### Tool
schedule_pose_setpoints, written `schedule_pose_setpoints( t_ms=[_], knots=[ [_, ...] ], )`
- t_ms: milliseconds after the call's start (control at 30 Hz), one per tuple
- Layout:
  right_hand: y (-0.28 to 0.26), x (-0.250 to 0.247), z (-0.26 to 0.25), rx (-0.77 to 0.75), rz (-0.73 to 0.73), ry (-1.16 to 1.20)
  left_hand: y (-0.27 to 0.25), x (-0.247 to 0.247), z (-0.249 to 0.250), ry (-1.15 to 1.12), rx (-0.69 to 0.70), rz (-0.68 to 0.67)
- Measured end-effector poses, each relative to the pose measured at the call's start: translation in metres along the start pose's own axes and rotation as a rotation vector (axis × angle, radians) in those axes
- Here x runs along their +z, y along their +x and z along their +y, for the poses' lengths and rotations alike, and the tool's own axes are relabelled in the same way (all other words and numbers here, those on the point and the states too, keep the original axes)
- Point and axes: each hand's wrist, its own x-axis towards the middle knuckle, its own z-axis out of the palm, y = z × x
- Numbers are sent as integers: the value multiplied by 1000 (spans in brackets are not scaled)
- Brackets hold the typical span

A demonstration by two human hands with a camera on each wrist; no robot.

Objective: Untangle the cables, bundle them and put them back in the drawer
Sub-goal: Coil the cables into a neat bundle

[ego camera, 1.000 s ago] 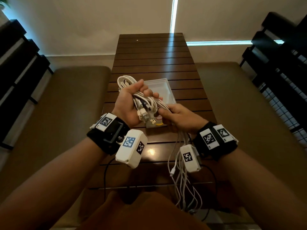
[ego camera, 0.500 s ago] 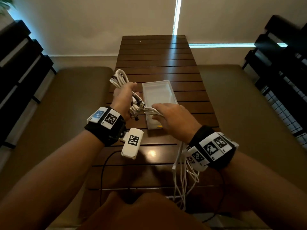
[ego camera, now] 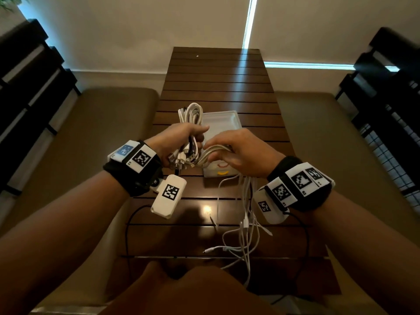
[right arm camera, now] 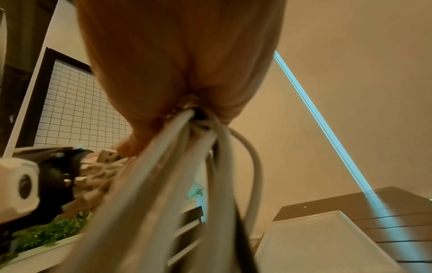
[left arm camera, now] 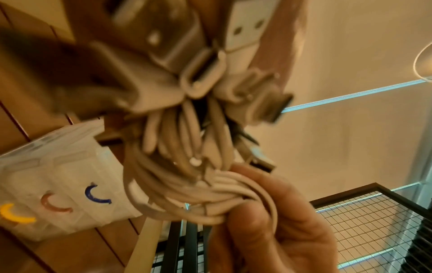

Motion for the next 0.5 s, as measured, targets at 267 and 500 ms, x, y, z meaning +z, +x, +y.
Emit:
schedule_pose_setpoints(
  t_ms=[267, 500],
  knots=[
    [-2, -1, 2, 97, 36, 122, -10, 5, -7, 112, 35, -218],
    [-1, 3, 0, 223, 124, 200, -13, 16, -16, 203, 82, -201]
  ],
)
